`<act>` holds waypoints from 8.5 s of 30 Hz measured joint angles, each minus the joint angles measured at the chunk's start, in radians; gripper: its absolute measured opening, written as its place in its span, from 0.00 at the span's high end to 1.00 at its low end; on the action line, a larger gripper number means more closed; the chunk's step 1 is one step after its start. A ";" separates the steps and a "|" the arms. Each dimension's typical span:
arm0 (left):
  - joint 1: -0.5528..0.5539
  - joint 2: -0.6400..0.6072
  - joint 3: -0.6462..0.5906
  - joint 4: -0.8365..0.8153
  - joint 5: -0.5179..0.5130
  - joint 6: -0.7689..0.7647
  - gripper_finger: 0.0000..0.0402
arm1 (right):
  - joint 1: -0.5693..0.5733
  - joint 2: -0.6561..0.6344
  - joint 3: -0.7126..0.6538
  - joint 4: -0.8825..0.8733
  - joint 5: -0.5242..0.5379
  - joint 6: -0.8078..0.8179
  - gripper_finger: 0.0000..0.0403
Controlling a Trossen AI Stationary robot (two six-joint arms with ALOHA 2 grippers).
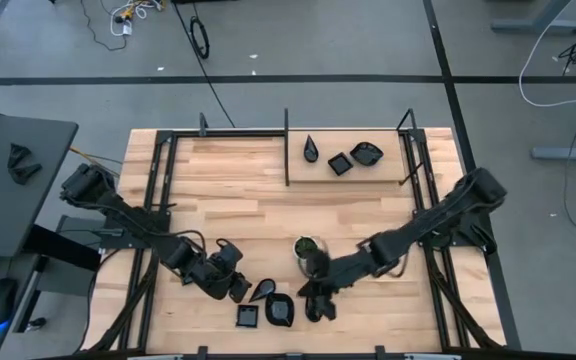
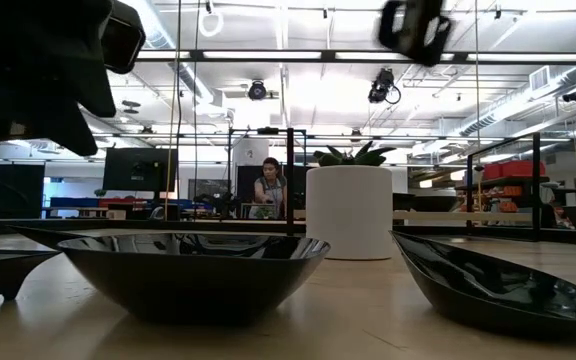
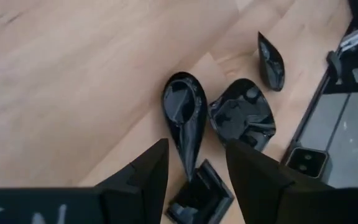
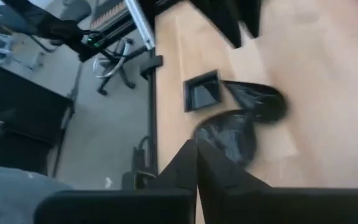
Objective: Pick & Place Mini shaped plates
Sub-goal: Stack the leaf shaped plate on top of the leaf shaped plate on the shelf, then stack the drop shaped plate on top of the drop shaped plate on the shelf
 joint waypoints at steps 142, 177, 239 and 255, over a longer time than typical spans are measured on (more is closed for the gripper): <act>0.787 -0.191 0.001 0.030 0.220 0.573 0.59 | -1.194 0.013 0.308 -0.941 -0.400 -0.971 0.73; 0.096 -0.277 0.001 -0.338 -0.085 0.286 0.59 | 0.093 -0.009 0.309 -0.637 0.161 0.344 0.95; -0.134 -0.274 0.001 -0.302 -0.304 0.108 0.59 | 0.081 0.338 0.153 -0.399 -0.021 0.902 0.71; -0.134 -0.274 0.001 -0.302 -0.297 0.109 0.59 | 0.082 0.308 0.090 -0.299 -0.012 0.907 0.97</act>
